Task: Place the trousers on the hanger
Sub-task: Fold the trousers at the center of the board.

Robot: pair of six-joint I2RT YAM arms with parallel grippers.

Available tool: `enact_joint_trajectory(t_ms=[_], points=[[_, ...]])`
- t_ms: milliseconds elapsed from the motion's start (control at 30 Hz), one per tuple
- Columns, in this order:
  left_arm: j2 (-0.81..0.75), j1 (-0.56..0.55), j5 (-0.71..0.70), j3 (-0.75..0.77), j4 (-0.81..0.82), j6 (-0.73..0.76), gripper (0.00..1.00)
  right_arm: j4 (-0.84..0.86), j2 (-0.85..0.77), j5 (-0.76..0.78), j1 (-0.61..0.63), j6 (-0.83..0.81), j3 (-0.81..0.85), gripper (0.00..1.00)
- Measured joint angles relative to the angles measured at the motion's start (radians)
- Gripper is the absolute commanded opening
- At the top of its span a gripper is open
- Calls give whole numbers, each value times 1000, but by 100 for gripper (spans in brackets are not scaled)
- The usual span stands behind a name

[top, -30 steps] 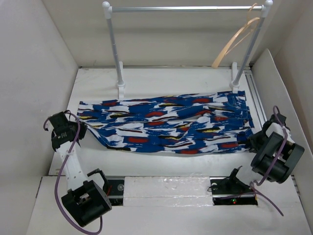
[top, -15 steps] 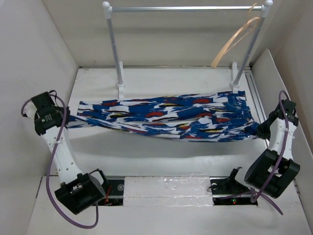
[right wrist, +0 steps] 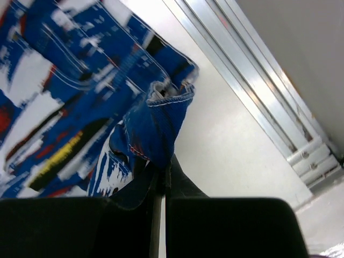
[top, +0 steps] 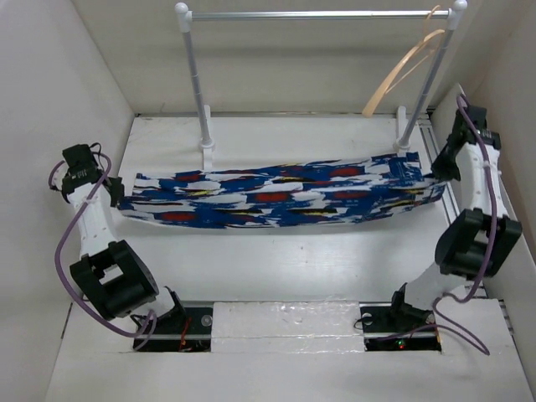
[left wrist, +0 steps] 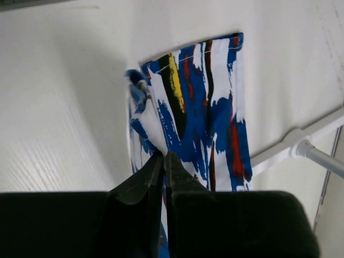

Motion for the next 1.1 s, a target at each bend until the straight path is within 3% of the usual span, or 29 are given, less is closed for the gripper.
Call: enact_joint_trajectory(t_ms=[167, 333, 533, 733, 867, 900, 967, 1000, 1033, 1100], points=[[-5, -1, -19, -55, 62, -7, 0, -8, 265, 48, 84, -10, 277, 0], [18, -26, -36, -66, 111, -18, 0, -14, 467, 42, 104, -12, 435, 0], [208, -130, -130, 117, 92, -8, 0, -24, 667, -2, 109, -13, 638, 0], [423, -209, -199, 357, 56, 19, 0, -24, 748, -41, 95, -13, 746, 1], [575, -234, -211, 505, 50, 45, 0, 6, 755, -58, 81, -13, 765, 71], [617, -235, -212, 546, 37, 57, 6, 26, 761, -61, 74, -16, 777, 80], [711, -233, -206, 633, 16, 89, 43, 55, 767, -69, 60, -22, 789, 100], [754, -232, -204, 675, 11, 95, 43, 69, 767, -72, 50, -25, 789, 100], [798, -230, -203, 717, -3, 107, 71, 86, 766, -76, 42, -25, 782, 100], [853, -227, -201, 759, -22, 132, 89, 127, 748, -90, 28, -31, 740, 100]])
